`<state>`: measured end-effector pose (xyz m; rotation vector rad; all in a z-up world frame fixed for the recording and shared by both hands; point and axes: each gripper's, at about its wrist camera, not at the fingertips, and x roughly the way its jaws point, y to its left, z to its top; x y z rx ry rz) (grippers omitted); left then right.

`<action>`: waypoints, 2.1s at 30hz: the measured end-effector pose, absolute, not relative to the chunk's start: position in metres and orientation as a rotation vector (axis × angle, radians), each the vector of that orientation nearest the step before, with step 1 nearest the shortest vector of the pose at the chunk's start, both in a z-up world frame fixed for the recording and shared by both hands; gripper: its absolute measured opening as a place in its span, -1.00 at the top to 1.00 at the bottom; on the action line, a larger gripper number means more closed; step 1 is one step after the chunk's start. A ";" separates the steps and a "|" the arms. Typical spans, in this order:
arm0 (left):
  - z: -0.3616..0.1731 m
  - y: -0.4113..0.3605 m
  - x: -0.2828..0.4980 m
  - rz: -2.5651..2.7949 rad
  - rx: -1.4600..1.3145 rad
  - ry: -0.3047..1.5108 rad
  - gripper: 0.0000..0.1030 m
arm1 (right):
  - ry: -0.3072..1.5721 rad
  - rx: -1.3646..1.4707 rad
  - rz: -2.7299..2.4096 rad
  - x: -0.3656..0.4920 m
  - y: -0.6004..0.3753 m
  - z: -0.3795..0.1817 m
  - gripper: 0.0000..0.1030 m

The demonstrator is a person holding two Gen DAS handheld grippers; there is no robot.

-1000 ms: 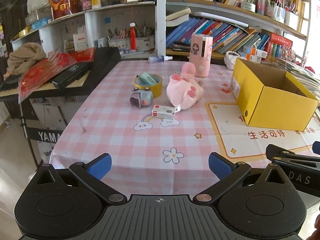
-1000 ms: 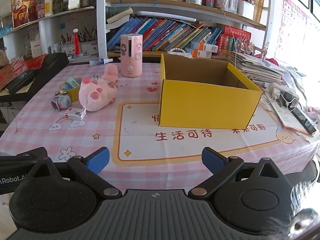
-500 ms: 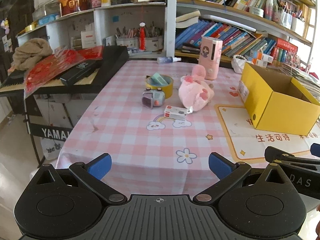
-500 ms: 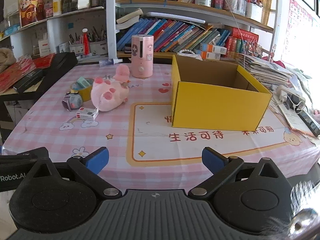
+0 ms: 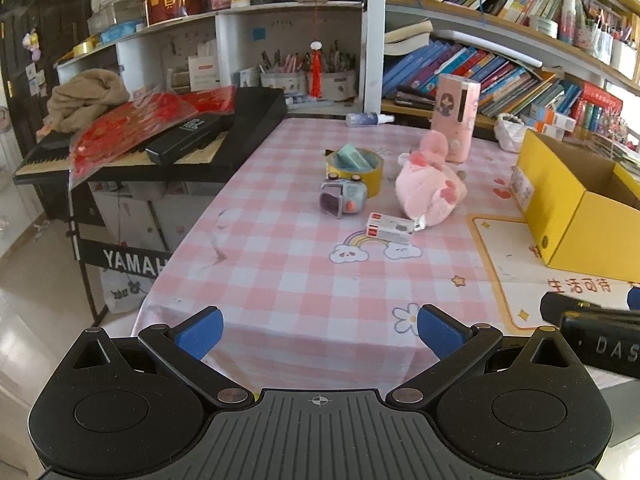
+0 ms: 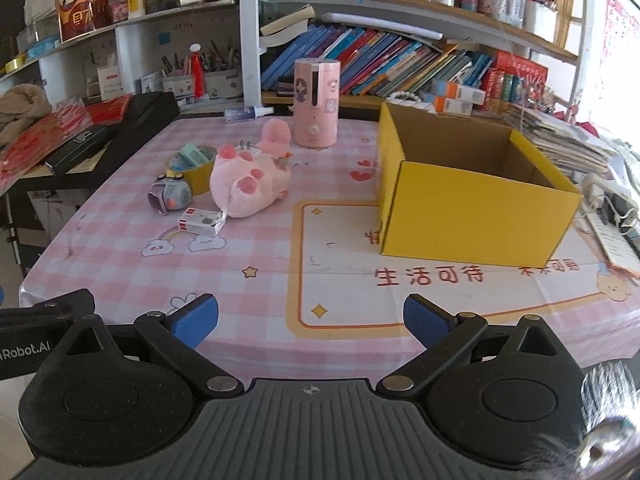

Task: Organize objects
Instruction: 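Move the left tool toward the white staple box while the right tool approaches the pink plush pig, then close the left tool on the staple box while the right tool grasps the plush pig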

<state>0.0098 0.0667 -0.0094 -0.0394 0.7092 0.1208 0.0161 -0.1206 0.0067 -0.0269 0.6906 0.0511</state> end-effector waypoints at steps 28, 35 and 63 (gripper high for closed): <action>-0.048 0.040 0.152 -0.027 -0.043 0.794 -0.62 | 0.625 0.128 0.238 0.175 -0.128 0.013 -0.76; -0.068 0.030 0.189 -0.038 -0.019 0.830 -0.62 | 0.631 0.094 0.288 0.202 -0.126 0.008 -0.79; -0.068 0.050 0.172 -0.040 -0.043 0.861 0.00 | 0.849 -0.082 0.569 0.273 -0.066 -0.044 -1.00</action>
